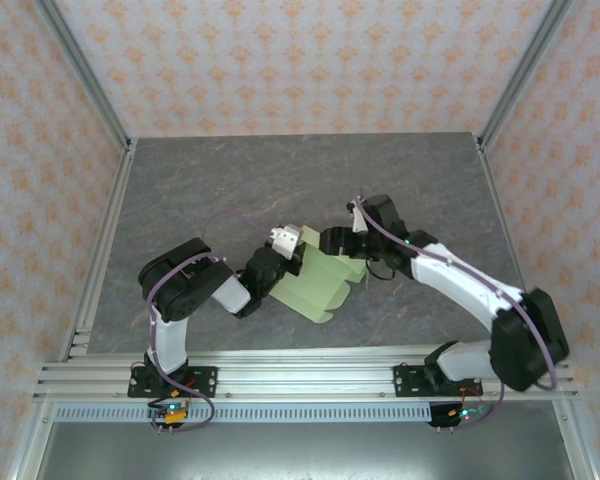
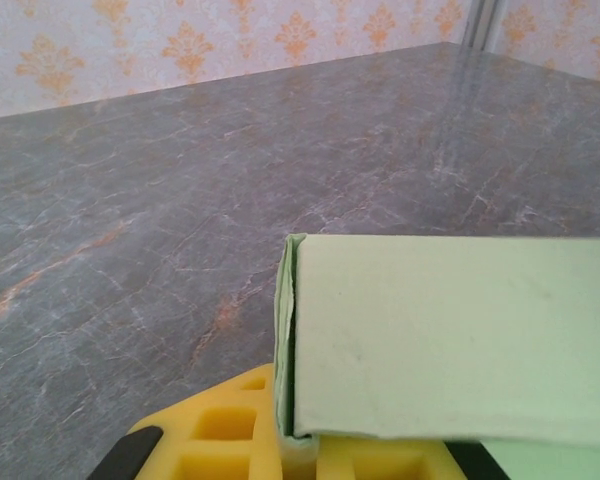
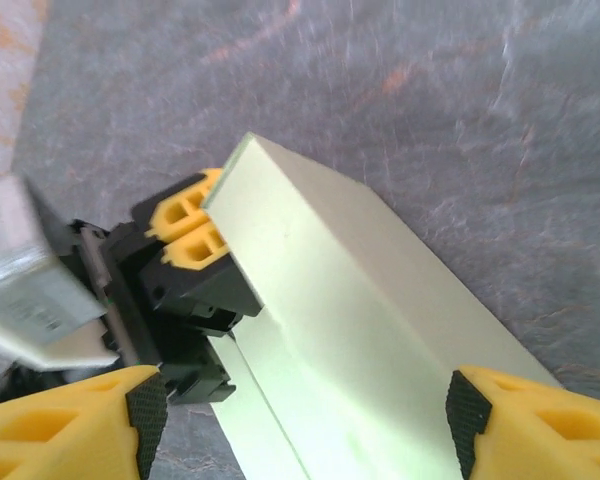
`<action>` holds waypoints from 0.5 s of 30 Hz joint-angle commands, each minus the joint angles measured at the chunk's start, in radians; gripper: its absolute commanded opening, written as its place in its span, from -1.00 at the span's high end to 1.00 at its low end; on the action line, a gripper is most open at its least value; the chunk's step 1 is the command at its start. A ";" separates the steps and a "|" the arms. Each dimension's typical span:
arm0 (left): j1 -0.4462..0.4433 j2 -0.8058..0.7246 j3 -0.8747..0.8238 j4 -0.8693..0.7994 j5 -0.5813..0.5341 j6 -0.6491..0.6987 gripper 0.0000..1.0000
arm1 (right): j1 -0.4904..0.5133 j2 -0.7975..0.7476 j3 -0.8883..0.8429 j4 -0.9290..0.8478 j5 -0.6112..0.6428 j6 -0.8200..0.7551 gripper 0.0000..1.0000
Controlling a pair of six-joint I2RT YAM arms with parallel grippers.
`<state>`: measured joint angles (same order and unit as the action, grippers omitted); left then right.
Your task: Fold the paper box
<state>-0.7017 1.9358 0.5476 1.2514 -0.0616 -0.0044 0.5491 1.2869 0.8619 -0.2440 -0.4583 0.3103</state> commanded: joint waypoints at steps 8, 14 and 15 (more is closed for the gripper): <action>0.039 -0.091 -0.075 -0.099 -0.042 -0.025 0.92 | -0.030 -0.439 -0.376 0.241 0.265 -0.332 -0.64; 0.059 -0.115 -0.094 -0.106 -0.015 -0.023 0.93 | -0.034 -0.491 -0.450 0.257 0.296 -0.500 -0.56; 0.063 -0.123 -0.096 -0.112 -0.007 -0.021 0.93 | -0.034 -0.489 -0.449 0.254 0.296 -0.514 -0.55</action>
<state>-0.6529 1.8427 0.4721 1.1927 -0.0761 -0.0120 0.5201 0.8017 0.4034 -0.0433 -0.1997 -0.0822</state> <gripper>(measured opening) 0.091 0.780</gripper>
